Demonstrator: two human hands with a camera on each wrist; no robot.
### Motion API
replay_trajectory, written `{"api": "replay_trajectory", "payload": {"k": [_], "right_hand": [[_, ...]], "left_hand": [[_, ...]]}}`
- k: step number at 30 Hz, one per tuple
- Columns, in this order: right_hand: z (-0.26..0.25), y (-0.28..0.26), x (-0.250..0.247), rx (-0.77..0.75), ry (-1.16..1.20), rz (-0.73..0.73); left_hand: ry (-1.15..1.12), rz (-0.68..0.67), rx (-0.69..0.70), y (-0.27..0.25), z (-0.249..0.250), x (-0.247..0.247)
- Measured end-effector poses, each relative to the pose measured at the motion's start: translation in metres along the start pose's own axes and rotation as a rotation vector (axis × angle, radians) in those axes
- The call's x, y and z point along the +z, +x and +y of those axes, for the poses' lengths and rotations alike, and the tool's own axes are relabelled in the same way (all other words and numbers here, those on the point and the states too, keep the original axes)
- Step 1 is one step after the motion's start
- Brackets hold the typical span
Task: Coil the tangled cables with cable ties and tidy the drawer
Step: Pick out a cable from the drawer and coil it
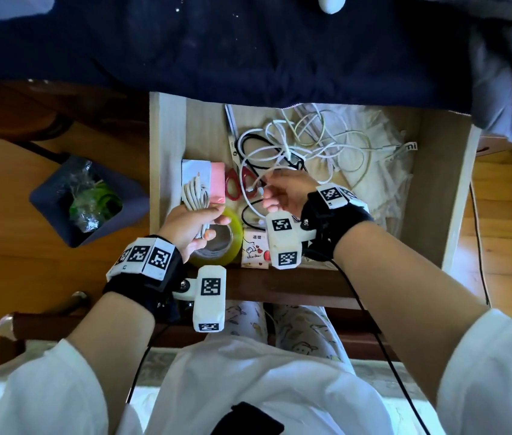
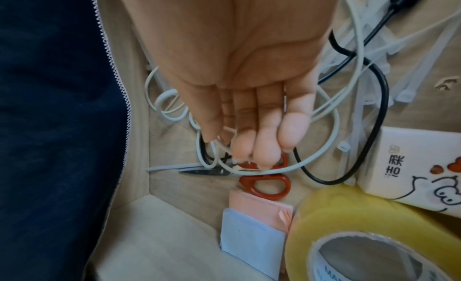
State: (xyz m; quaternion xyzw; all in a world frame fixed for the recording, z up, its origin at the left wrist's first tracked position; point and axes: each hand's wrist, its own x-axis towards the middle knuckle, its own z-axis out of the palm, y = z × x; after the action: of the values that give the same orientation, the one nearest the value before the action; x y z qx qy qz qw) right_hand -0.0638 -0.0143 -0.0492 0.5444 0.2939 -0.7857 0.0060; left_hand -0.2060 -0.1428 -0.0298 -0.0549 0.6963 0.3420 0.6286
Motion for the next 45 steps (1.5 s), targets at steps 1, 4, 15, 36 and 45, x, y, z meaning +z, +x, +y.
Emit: {"api": "replay_trajectory", "payload": {"k": [1, 4, 15, 36, 45], "right_hand": [[0.0, -0.004, 0.0, -0.008, -0.04, 0.0], [0.001, -0.021, -0.01, -0.012, -0.183, -0.048], [-0.046, -0.119, -0.034, -0.518, -0.5, -0.079], [-0.063, -0.185, -0.043, -0.603, -0.421, 0.305], [-0.075, -0.204, -0.021, -0.833, -0.548, 0.098]], "left_hand": [[0.006, 0.0, 0.0, -0.001, 0.001, 0.0], [0.031, -0.004, 0.006, -0.01, 0.008, 0.004], [-0.086, -0.233, 0.176, -0.083, 0.048, 0.063], [0.14, -0.445, 0.569, -0.159, 0.074, 0.107], [0.235, -0.474, 0.568, -0.169, 0.076, 0.112]]}}
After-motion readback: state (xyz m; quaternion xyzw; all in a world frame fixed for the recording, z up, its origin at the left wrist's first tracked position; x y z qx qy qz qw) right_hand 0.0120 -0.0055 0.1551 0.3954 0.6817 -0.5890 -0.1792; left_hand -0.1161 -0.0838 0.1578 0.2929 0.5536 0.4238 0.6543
